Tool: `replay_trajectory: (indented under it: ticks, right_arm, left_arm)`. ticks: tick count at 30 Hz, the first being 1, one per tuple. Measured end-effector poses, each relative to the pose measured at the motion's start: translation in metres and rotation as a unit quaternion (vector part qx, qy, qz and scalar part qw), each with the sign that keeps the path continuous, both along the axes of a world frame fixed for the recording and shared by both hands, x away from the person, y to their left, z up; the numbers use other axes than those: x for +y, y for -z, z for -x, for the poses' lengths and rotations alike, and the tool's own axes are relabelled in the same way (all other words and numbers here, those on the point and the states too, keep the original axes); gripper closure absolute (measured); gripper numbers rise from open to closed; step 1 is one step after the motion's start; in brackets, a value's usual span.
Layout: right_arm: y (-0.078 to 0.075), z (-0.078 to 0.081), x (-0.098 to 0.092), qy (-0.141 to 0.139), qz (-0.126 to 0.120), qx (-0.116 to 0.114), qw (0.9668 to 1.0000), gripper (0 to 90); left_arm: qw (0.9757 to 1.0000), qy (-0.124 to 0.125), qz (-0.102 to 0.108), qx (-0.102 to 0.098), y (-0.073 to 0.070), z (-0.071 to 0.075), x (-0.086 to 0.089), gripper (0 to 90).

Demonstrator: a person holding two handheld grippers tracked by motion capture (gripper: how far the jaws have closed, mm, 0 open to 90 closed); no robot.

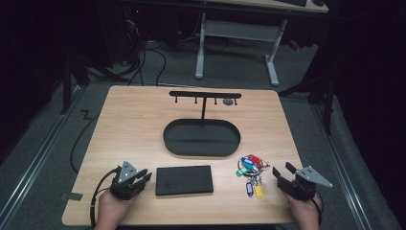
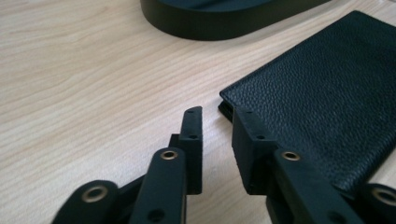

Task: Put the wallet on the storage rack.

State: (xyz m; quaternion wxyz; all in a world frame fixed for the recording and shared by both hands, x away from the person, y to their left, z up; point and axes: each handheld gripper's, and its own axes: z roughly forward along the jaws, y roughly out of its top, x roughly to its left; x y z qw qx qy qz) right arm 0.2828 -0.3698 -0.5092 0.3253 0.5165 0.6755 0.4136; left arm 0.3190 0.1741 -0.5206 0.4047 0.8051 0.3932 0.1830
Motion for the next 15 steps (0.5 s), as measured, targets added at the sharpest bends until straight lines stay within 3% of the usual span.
replay_trajectory:
  ticks: [6,15]
  right_arm:
    - [-0.002,-0.009,0.004,-0.007,-0.010,-0.005,0.9999,40.7]
    - [-0.002,-0.021,0.015,-0.029,-0.015,0.008,0.9994,40.4]
  left_arm:
    - [0.9996,0.006,-0.027,0.005,0.006,0.009,-0.001,83.2]
    - [0.9970,0.041,-0.065,0.005,0.009,0.028,-0.014,86.8]
